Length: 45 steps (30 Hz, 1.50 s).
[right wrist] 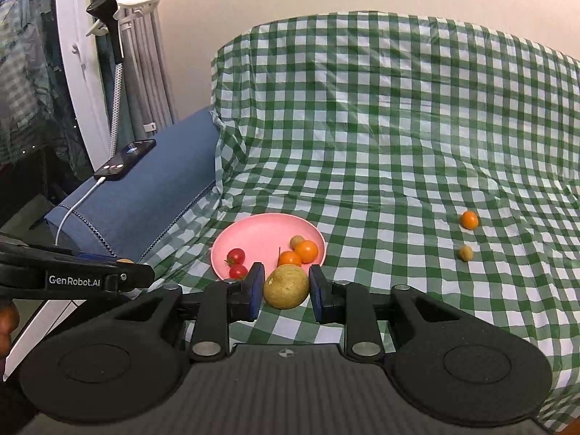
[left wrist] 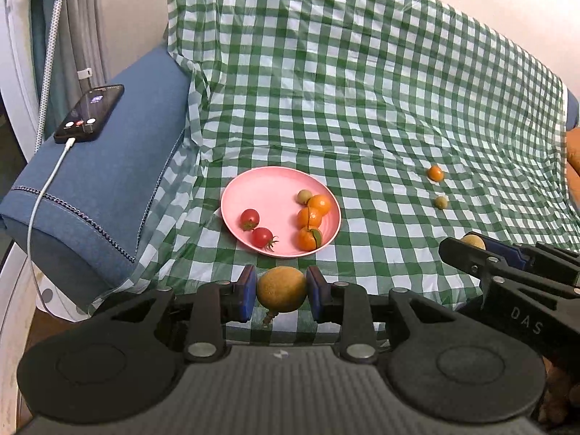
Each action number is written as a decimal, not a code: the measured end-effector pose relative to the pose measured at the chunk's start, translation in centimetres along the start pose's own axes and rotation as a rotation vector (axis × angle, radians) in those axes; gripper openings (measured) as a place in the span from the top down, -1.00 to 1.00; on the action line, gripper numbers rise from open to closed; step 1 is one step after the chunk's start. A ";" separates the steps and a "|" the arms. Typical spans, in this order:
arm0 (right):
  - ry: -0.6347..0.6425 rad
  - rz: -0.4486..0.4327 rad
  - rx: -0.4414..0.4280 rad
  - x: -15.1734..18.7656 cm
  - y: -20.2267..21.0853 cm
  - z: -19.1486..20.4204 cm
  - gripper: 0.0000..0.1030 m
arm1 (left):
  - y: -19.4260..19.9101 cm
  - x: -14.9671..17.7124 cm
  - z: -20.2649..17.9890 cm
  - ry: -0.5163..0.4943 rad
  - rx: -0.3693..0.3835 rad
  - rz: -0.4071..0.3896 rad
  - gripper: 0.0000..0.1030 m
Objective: Organize fruits
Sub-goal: 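Carry both small tomatoes over the pink plate with both tools, then lower both tomatoes onto the pink plate and open both tools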
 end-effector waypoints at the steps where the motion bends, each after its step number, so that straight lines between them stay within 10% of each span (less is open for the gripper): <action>1: 0.002 -0.003 -0.001 0.0 0.1 0.1 0.47 | 0.2 0.0 0.0 0.001 0.001 -0.003 0.37; 20: 0.023 0.031 0.000 0.3 -2.3 0.9 0.47 | -2.0 -0.1 2.5 0.079 0.011 0.042 0.37; 45: 0.114 0.112 -0.033 -2.2 -19.9 6.0 0.47 | -17.6 -8.6 9.5 0.147 0.028 0.126 0.37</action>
Point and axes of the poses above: each gripper's, at about its wrist camera, not at the fingertips, and y roughly against the way its jaws point, z to its left, x to its underside, the point moved 8 cm from there along -y, roughly the way its jaws point, and after that the axes turned 15 degrees about x, right-handed, at the moved point
